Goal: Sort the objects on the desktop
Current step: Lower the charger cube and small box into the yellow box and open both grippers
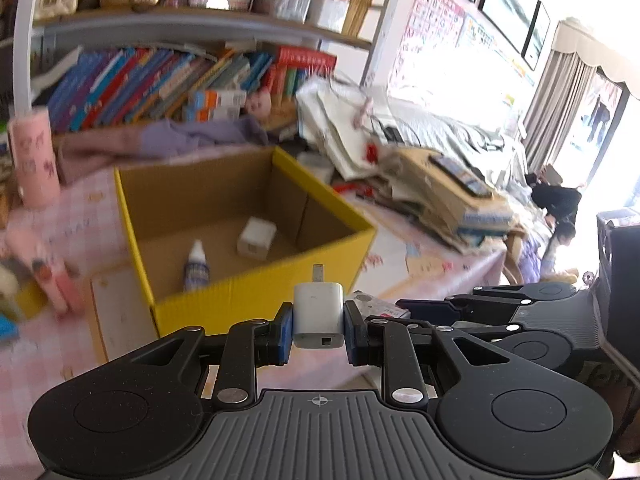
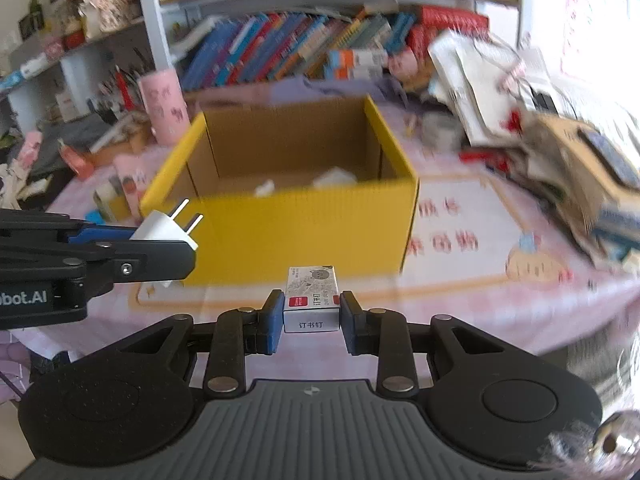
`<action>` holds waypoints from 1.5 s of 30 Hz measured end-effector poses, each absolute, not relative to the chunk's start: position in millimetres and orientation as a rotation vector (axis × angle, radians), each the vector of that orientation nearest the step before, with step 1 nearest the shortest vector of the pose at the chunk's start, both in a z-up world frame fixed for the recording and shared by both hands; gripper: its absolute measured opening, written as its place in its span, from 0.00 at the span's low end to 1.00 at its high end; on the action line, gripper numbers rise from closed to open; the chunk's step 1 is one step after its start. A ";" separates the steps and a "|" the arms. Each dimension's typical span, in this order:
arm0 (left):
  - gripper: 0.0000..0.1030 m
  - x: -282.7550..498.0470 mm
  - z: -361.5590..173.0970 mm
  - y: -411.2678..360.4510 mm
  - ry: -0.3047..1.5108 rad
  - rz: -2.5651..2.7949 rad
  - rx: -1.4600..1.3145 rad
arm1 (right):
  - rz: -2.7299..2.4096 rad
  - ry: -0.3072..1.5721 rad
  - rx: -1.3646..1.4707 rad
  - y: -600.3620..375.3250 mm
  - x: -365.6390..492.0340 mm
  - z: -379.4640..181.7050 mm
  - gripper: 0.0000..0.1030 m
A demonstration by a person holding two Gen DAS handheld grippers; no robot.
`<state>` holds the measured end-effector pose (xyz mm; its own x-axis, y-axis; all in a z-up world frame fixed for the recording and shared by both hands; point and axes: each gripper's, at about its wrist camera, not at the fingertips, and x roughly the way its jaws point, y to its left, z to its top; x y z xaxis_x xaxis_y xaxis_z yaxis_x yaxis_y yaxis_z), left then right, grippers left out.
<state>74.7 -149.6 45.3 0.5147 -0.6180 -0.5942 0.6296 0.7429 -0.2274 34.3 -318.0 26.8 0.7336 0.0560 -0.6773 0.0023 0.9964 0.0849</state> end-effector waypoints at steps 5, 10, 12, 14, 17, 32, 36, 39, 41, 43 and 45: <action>0.23 87.4 62.1 -158.2 0.650 -0.720 0.029 | 0.086 0.680 0.045 -330.6 55.3 50.9 0.26; 0.23 104.2 73.0 -164.9 0.591 -0.678 0.063 | 0.144 0.621 -0.004 -336.1 78.2 68.4 0.26; 0.23 114.6 71.7 -168.2 0.591 -0.651 0.077 | 0.165 0.608 -0.027 -336.9 89.7 72.0 0.26; 0.23 125.8 68.9 -171.0 0.601 -0.632 0.079 | 0.186 0.606 -0.049 -337.2 103.1 72.6 0.26; 0.23 136.7 62.6 -176.1 0.610 -0.600 0.121 | 0.220 0.618 -0.082 -335.3 122.1 68.5 0.27; 0.23 190.7 12.9 -205.8 0.758 -0.557 0.282 | 0.319 0.815 -0.262 -325.2 209.8 19.9 0.27; 0.23 202.2 -2.1 -210.2 0.815 -0.556 0.318 | 0.339 0.887 -0.316 -321.1 227.3 6.3 0.27; 0.23 208.4 -13.5 -212.0 0.866 -0.559 0.329 | 0.368 0.933 -0.367 -315.6 236.2 -3.1 0.27; 0.23 215.1 -17.8 -208.3 0.901 -0.554 0.289 | 0.380 0.959 -0.398 -312.6 241.2 -9.5 0.27; 0.23 218.6 -22.3 -208.4 0.925 -0.549 0.293 | 0.392 0.987 -0.405 -313.0 246.8 -16.0 0.27; 0.23 221.1 -25.2 -207.9 0.937 -0.547 0.288 | 0.400 1.023 -0.403 -313.2 251.7 -22.7 0.27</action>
<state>221.1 -207.9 -25.2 0.4705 -0.3182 -0.8231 0.5606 0.8281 0.0003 251.7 -313.2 -22.7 0.4623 0.1315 -0.8769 -0.4986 0.8563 -0.1345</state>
